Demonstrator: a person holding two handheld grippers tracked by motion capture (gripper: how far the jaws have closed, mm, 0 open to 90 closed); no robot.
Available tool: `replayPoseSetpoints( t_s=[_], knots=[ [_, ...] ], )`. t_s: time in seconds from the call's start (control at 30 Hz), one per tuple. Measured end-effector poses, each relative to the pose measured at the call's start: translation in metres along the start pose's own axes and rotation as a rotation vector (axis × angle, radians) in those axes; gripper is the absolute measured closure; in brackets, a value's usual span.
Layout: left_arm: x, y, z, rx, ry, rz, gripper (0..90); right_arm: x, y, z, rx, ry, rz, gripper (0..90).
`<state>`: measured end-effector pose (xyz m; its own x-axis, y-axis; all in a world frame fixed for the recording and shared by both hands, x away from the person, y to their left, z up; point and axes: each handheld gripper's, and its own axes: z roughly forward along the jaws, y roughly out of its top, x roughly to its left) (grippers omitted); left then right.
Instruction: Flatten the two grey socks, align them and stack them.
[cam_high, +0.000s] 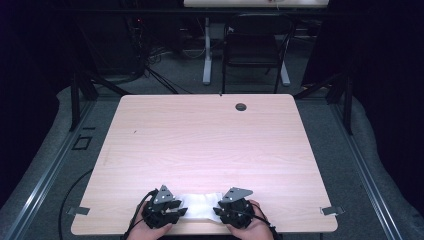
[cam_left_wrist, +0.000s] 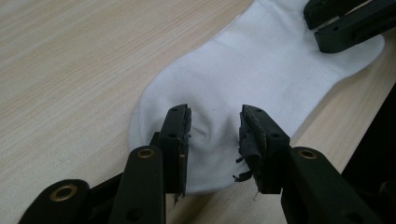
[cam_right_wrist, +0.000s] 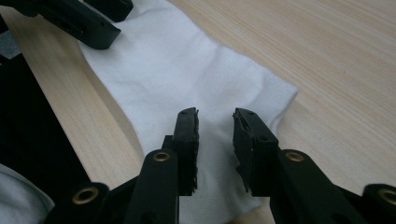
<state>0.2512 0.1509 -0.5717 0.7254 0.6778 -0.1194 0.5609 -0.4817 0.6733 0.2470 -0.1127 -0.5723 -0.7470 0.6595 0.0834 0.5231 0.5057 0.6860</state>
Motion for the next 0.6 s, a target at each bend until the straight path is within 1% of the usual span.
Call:
replayPoseSetpoints(
  t_s=[0.1, 0.13, 0.17, 0.2, 0.23, 0.3, 0.47, 0.6],
  knots=[
    [0.0008, -0.0016, -0.0001, -0.004, -0.001, 0.0, 64.0, 0.0002, -0.002, 0.0009, -0.009, 0.002, 0.007, 70.9],
    [0.0009, -0.0018, -0.0004, -0.001, -0.001, 0.005, 64.3, -0.0005, -0.0025, 0.0003, -0.004, 0.001, -0.005, 71.0],
    [0.0004, -0.0022, -0.0004, -0.002, 0.001, 0.007, 64.6, -0.0002, -0.0029, -0.0003, -0.001, -0.003, -0.004, 71.0],
    [-0.0001, -0.0024, -0.0003, -0.002, 0.005, 0.013, 64.6, 0.0003, -0.0037, -0.0002, -0.009, -0.005, 0.002, 71.0],
    [-0.0004, -0.0022, -0.0003, 0.001, 0.01, 0.025, 64.6, -0.0002, -0.0041, -0.0006, -0.009, -0.005, -0.004, 71.0],
    [-0.001, -0.0023, 0.0003, -0.001, 0.017, 0.031, 65.1, -0.0005, -0.0049, -0.0005, -0.014, -0.007, -0.001, 71.4],
    [0.0005, -0.0018, 0.0006, -0.001, 0.011, 0.024, 65.3, -0.0027, -0.0045, 0.0003, -0.013, -0.006, 0.005, 72.4],
    [0.0028, -0.0009, 0.0017, -0.007, 0.01, 0.017, 65.2, -0.0058, -0.004, 0.0017, -0.024, -0.004, 0.017, 72.3]
  ],
)
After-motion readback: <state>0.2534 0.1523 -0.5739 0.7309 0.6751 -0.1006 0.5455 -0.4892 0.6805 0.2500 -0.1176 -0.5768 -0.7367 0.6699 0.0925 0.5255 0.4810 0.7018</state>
